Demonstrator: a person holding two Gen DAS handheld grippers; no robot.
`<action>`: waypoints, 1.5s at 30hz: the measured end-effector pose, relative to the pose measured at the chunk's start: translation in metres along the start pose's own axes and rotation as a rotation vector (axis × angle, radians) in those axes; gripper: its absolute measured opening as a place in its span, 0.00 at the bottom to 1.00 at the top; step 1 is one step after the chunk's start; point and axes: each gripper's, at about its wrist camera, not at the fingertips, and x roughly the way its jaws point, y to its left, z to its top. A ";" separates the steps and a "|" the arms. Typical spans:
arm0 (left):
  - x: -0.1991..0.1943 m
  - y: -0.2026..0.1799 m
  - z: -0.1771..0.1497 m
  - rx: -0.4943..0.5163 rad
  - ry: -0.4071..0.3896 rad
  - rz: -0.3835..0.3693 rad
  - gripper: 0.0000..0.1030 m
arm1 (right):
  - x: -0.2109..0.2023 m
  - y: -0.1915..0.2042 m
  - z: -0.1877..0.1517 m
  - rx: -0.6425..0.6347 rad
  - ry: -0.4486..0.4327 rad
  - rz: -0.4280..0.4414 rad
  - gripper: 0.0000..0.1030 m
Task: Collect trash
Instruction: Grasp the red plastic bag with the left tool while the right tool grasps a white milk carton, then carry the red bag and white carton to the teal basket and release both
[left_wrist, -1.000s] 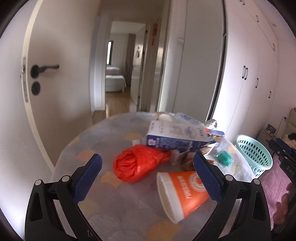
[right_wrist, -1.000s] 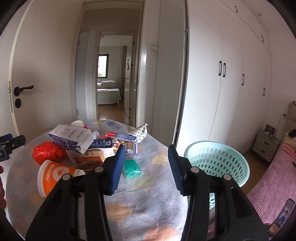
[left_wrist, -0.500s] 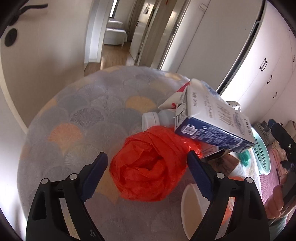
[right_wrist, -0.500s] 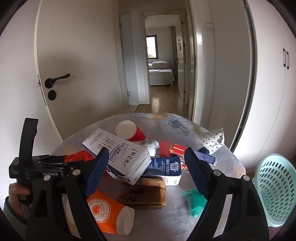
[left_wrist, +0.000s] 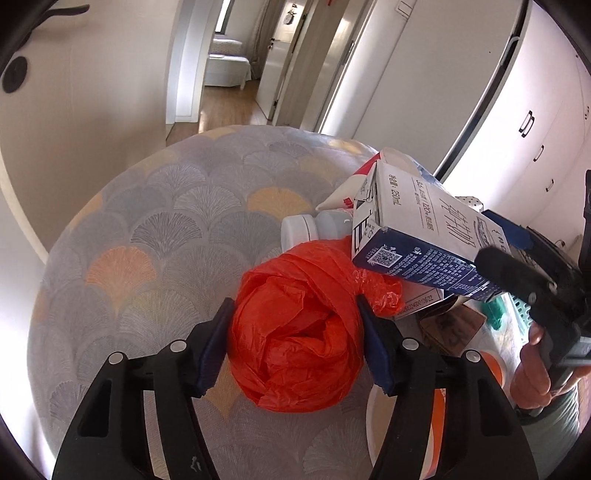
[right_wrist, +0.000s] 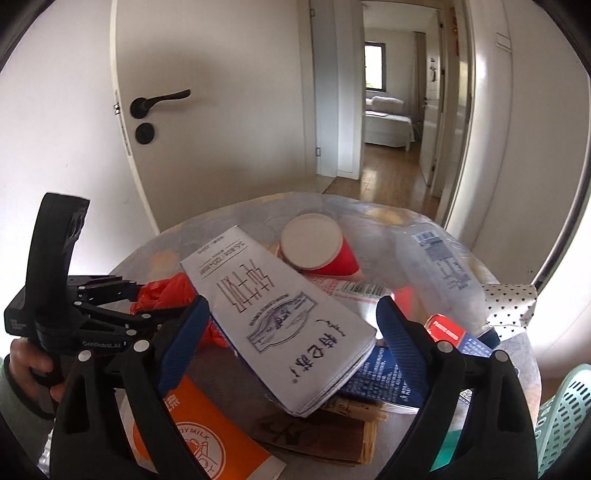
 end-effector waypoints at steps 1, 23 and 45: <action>0.001 0.000 0.001 -0.002 0.001 -0.002 0.60 | -0.001 0.002 -0.002 -0.013 0.002 -0.011 0.85; -0.055 -0.026 0.003 0.051 -0.165 -0.035 0.49 | -0.068 0.004 -0.033 0.090 -0.113 -0.118 0.57; -0.075 -0.108 -0.009 0.161 -0.219 -0.171 0.49 | -0.173 -0.024 -0.142 0.220 -0.097 -0.373 0.55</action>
